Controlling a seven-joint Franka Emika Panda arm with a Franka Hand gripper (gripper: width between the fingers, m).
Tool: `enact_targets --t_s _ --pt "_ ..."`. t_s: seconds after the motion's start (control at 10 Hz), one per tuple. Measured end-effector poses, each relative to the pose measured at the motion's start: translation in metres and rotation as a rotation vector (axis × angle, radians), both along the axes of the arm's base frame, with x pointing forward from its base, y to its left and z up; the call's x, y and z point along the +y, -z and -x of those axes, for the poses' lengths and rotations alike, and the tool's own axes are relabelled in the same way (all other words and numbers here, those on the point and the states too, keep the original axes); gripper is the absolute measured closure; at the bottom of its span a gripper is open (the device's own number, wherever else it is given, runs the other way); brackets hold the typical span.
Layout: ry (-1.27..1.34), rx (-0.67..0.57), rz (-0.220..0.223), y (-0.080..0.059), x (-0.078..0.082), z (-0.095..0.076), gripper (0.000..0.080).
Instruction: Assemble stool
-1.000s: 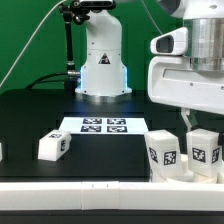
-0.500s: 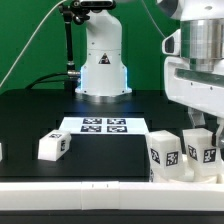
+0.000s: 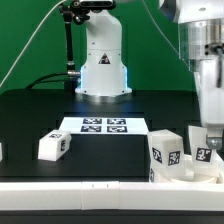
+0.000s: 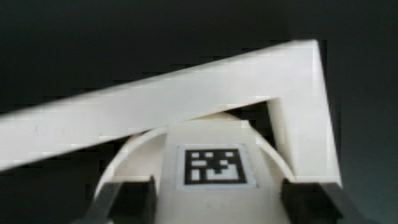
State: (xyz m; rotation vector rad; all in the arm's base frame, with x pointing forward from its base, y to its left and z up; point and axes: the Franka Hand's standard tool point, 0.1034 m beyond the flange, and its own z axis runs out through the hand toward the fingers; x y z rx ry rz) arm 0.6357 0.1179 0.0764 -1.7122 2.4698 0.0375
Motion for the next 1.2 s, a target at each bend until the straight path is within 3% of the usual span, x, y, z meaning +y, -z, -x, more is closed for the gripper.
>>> enact_targets --t_s 0.4,0.6,0.8,1.0,1.2 --pt "0.031 0.003 -0.032 0.000 -0.001 0.000 0.0462" --pt "-0.024 -0.008 -0.031 -0.007 0.000 -0.001 0.0202" --pt "-0.090 -0.036 -0.036 -0.026 0.005 -0.003 0.0159" --pt "-0.128 -0.039 -0.029 -0.024 0.005 -0.002 0.0152" --pt "-0.370 -0.042 -0.004 -0.022 0.009 0.002 0.0150"
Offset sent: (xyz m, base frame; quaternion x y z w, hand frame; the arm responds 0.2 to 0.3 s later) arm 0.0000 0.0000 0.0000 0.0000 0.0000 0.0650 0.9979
